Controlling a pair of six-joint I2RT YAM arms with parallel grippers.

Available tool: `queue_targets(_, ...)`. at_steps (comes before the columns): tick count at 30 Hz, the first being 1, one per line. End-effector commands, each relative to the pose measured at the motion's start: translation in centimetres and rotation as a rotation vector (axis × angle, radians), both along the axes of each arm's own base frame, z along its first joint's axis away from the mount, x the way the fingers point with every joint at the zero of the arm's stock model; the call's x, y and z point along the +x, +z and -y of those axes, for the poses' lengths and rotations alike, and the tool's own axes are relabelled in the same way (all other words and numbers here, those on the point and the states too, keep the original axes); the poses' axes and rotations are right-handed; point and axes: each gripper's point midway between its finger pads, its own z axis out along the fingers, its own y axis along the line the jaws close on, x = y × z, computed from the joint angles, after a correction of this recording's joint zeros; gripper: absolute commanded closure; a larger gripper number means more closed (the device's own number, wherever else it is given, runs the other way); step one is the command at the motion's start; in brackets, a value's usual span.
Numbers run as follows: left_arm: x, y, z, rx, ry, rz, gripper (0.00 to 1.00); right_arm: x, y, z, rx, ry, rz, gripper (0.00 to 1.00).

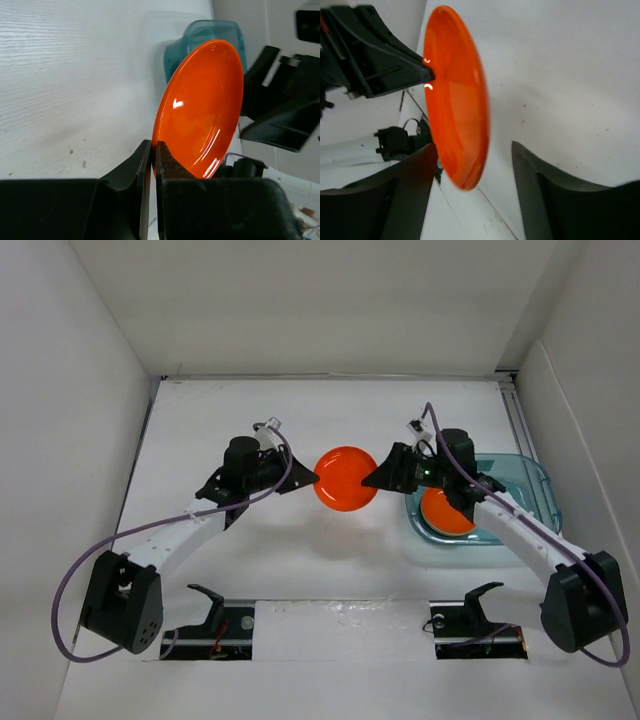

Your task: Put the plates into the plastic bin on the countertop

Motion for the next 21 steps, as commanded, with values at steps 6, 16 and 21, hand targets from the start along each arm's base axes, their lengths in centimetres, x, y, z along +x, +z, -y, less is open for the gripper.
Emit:
queue_targets(6, -2.1, 4.9, 0.8, -0.089, -0.123, 0.130, 1.00, 1.5, 2.6, -2.8, 0.063, -0.016, 0.121, 0.90)
queue_targets(16, 0.6, 5.1, -5.5, 0.168, 0.241, 0.129, 0.00, 2.9, -1.5, 13.9, -0.046, -0.897, -0.158, 1.00)
queue_targets(21, 0.3, 5.4, -6.7, 0.231, 0.264, 0.144, 0.00, -1.0, -5.4, 21.8, -0.145, -1.220, -0.250, 1.00)
